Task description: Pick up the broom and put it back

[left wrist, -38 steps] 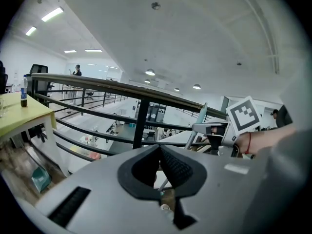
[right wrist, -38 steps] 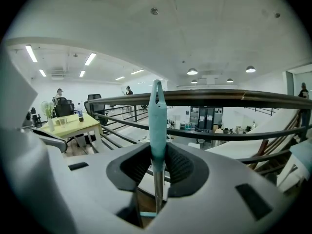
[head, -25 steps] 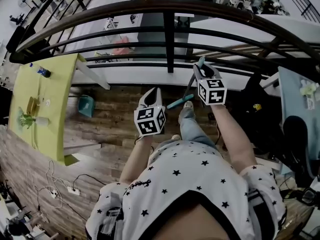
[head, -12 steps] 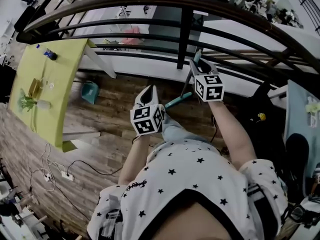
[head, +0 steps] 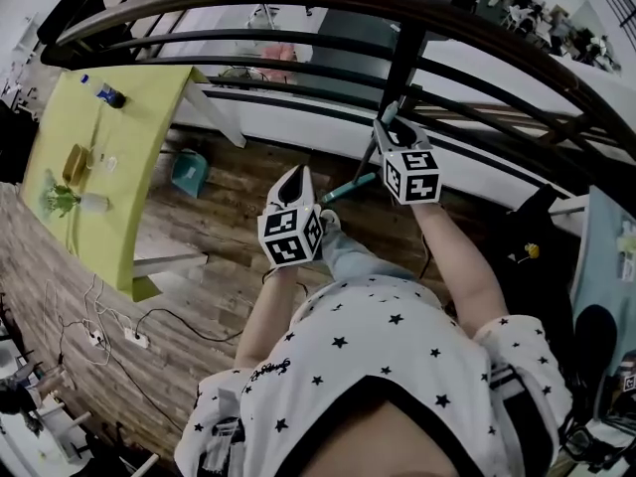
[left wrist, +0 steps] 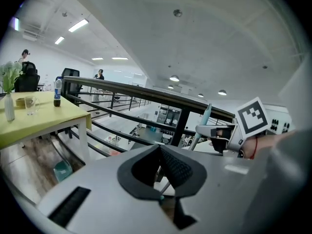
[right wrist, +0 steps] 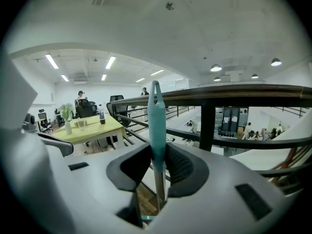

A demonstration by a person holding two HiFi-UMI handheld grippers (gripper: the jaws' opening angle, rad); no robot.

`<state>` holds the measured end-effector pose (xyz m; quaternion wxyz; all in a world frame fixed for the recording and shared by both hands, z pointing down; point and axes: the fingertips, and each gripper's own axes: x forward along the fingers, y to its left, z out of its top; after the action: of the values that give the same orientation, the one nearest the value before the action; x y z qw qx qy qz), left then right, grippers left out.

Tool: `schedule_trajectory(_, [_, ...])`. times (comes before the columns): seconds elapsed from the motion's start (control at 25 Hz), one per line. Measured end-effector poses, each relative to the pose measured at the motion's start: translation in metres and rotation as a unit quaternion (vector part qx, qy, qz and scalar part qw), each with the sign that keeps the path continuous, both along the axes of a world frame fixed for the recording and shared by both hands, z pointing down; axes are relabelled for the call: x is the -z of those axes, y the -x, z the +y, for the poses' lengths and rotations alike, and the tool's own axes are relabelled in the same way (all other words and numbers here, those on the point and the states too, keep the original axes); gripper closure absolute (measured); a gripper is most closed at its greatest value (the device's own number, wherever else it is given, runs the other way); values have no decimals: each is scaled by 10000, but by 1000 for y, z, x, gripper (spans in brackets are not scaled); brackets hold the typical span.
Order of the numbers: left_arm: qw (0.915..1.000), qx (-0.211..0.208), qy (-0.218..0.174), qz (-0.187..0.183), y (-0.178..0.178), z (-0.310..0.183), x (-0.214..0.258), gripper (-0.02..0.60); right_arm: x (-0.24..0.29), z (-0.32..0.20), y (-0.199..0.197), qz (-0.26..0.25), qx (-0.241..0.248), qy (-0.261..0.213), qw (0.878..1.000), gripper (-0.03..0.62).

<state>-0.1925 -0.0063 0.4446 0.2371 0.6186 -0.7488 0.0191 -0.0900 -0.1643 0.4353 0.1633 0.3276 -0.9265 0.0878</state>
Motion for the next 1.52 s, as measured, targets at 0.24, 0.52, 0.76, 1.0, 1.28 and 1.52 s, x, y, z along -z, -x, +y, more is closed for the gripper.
schedule_trajectory(0.24, [10000, -49, 53, 13, 29, -15, -6, 569, -8, -15, 39, -2, -4, 15, 10000, 508])
schedule_trajectory(0.52, [9996, -148, 239, 89, 60, -33, -25, 569, -38, -34, 73, 105, -138, 204, 9996, 508])
schedule_trajectory(0.76, [9990, -253, 350, 150, 78, -55, -42, 569, -68, -56, 92, 204, -269, 355, 9988, 508])
schedule_trajectory(1.0, [9980, -363, 476, 194, 92, -80, -66, 569, -107, -79, 104, 333, -363, 521, 9974, 508])
schedule_trajectory(1.28, [9967, -466, 617, 256, 103, -108, -90, 569, -146, -102, 116, 527, -395, 648, 9957, 508])
schedule_trajectory(1.52, [9952, -546, 751, 320, 110, -126, -110, 569, -176, -122, 125, 652, -430, 789, 9938, 508])
